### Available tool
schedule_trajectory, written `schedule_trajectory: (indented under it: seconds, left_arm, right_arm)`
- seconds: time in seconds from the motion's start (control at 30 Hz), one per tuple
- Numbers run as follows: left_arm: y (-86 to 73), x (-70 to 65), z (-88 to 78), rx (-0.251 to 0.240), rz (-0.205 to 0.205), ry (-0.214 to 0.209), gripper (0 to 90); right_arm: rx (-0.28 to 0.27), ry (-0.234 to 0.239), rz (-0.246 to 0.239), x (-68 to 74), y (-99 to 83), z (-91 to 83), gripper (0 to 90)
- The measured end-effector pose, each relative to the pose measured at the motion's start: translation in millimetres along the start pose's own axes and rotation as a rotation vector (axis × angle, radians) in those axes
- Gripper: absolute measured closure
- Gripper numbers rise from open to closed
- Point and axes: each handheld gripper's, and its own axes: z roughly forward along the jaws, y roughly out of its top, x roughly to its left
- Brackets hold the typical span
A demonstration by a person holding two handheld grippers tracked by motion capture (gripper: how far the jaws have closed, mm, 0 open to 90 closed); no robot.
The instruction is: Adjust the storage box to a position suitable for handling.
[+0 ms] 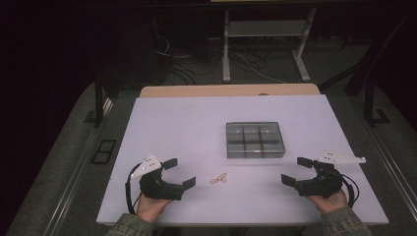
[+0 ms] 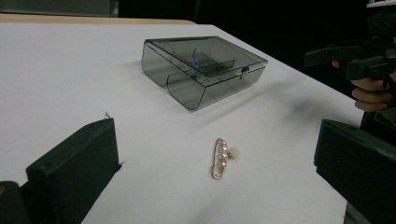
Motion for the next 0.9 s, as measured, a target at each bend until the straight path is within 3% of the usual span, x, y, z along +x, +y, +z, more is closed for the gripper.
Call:
schedule_trajectory:
  seconds: [0.9]
  left_arm:
    - [-3.8,1.6,2.9,0.012,-0.034,-0.004,0.0]
  right_arm:
    - [0.078,0.013,-0.010,-0.5,2.7,3.7,0.3]
